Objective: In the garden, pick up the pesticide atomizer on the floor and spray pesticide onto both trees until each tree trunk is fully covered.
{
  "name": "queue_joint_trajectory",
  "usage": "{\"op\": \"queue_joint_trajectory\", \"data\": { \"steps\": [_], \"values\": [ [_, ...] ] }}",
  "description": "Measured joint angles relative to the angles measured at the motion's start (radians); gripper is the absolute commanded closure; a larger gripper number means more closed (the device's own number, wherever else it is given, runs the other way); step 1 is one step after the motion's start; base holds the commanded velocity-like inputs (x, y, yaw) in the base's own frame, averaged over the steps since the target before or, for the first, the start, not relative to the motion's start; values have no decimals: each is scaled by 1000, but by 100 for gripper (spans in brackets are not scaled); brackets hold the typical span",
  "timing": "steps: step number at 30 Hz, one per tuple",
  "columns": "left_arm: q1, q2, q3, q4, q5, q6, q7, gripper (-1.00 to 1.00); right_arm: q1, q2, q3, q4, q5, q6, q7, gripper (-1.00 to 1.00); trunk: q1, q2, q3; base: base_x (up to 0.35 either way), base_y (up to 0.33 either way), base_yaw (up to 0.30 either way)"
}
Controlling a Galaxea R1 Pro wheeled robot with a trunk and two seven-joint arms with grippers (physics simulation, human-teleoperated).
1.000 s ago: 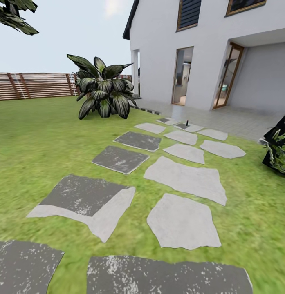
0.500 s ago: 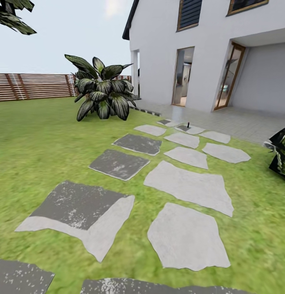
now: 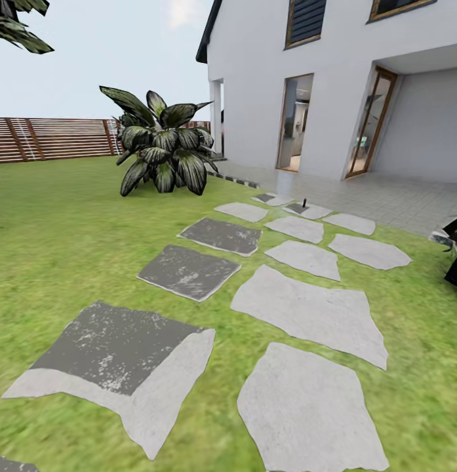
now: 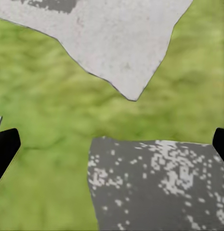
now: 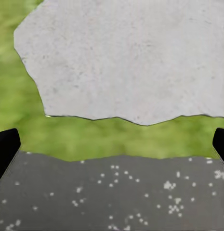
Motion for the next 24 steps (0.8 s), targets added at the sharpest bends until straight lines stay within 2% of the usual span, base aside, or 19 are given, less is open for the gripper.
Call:
{"op": "queue_joint_trajectory", "data": {
  "steps": [24],
  "values": [
    [0, 0, 0, 0, 0, 0, 0, -100, 0, 0, 0, 0, 0, 0, 0, -100, 0, 0, 0, 339, 0, 0]
  ]
}}
